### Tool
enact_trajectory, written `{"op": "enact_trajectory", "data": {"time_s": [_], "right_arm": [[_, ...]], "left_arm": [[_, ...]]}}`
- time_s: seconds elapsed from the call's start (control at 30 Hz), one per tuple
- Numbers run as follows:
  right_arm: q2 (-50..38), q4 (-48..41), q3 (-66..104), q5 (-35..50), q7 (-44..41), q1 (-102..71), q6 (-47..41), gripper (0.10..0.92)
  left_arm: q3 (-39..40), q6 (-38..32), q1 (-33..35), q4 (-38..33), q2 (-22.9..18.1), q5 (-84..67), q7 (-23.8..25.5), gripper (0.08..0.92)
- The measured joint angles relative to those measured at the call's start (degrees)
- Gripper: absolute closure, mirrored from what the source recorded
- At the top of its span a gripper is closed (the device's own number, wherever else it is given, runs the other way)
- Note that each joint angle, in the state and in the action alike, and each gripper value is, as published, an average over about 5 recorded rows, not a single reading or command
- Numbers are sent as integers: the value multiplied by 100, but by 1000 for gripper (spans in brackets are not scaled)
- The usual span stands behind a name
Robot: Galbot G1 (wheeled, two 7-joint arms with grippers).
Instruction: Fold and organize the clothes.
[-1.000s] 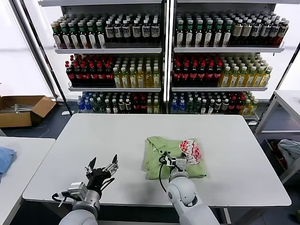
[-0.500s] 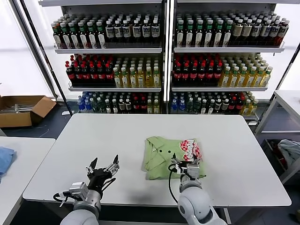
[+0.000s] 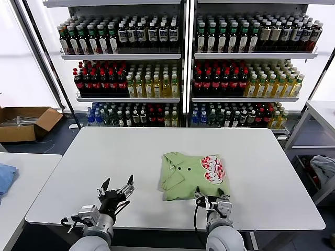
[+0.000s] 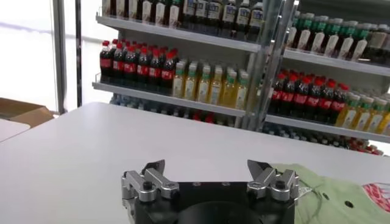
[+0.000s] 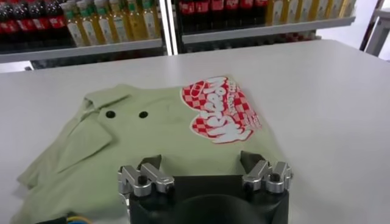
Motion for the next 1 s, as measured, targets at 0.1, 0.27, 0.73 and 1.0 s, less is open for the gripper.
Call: {"op": "enact_trajectory", "data": {"time_s": [0.1,0.27,0.73,1.0], "right_arm": [[28,-16,43,43,29,-33,18,203],[58,-80,100,87,45,-92,33,203],[82,108,200,93,-46,-294,23,203],[-111,542,449,-738,-489,-363,223,203]], "left_arm": [[-2,-6,18,-7,1,0,2,177],[9,-8,24,-21,-2,0,5,177],[6,-25,115,-119,-13,8,10,177],[34,-146,179,-224,-63,130,47,177]]}}
